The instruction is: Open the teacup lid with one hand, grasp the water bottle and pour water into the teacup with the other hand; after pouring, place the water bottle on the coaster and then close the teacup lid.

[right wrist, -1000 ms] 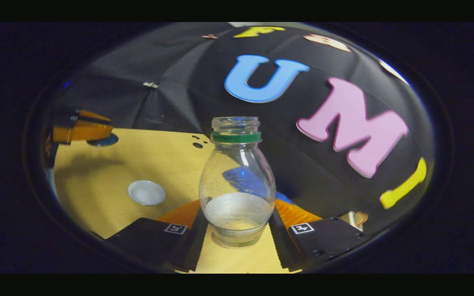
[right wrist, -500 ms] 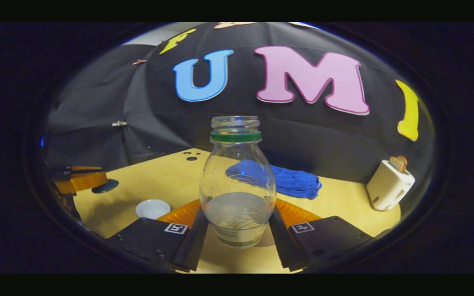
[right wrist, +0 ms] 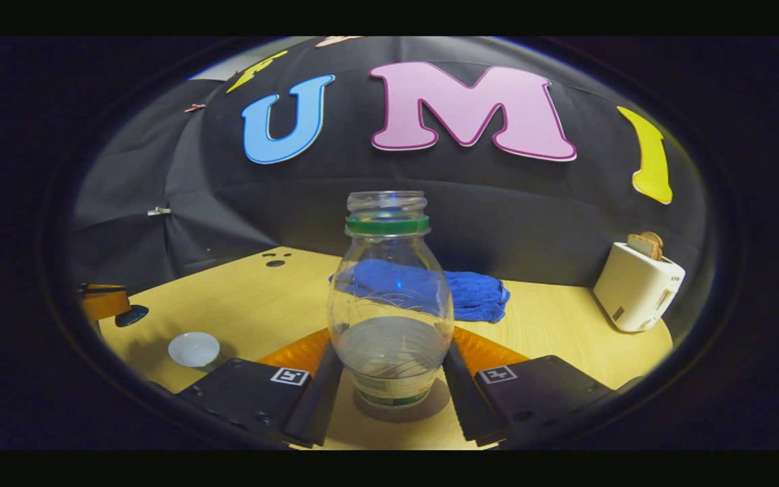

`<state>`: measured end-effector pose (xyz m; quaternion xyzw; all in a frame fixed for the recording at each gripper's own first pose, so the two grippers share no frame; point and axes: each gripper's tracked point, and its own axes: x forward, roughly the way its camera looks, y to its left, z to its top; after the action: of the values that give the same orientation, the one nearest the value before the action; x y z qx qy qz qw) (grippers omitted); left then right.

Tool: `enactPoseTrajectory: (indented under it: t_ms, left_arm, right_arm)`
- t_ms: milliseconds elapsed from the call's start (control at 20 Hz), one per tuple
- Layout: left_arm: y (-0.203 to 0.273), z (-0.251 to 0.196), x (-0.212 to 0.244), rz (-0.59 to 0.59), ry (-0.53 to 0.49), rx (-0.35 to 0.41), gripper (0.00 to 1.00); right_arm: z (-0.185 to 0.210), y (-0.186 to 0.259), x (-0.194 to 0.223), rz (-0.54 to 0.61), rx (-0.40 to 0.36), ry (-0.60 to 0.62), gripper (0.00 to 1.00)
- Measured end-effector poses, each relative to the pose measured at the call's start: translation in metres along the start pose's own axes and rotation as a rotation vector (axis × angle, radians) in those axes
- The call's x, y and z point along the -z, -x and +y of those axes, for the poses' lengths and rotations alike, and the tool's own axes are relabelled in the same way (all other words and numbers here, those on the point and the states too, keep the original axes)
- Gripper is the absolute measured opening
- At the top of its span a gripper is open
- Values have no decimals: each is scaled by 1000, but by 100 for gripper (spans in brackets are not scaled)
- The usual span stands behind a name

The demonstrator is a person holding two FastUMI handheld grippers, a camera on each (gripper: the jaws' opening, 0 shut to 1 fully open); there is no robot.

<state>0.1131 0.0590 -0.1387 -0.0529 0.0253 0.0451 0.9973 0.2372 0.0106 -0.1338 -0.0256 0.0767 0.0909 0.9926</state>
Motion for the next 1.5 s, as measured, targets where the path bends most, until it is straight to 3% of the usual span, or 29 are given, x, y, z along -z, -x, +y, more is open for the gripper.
enactPoseTrajectory:
  t_ms: [100, 350, 500, 550, 650, 700, 1150, 1300, 1350, 1500]
  left_arm:
    - [-3, 0, 0, 0, 0, 1, 28]
    - [-6, -4, -2, -3, -15, 7, 24]
    - [-7, -6, -2, -3, -15, 13, 31]
    - [-7, -6, -3, -2, -15, 13, 28]
    - [-7, -7, -5, -6, -17, 14, 28]
    - [-8, -7, -5, -7, -19, 13, 24]
    - [-16, -17, -21, -24, -18, 19, 31]
    - [-28, -25, -11, -12, -11, 32, 24]
    - [-32, -27, -4, -2, -14, 29, 31]
    - [-45, -35, 19, 20, -27, 32, 28]
  right_arm:
    - [-2, -4, -1, -5, 0, -13, 72]
    - [-4, -2, -1, 0, 3, -18, 76]
    - [-3, 0, 1, 6, 3, 10, 80]
    - [-4, 0, 1, 8, 12, 17, 80]
    - [-4, 2, 5, 18, 13, 14, 90]
    - [-5, 3, 4, 17, 18, 12, 100]
    - [-9, 48, 16, 36, 19, 67, 98]
    - [-12, 74, 22, 47, 26, 62, 98]
    - [-17, 81, 19, 37, 51, 69, 98]
    - [-21, 102, 8, 1, 77, 85, 98]
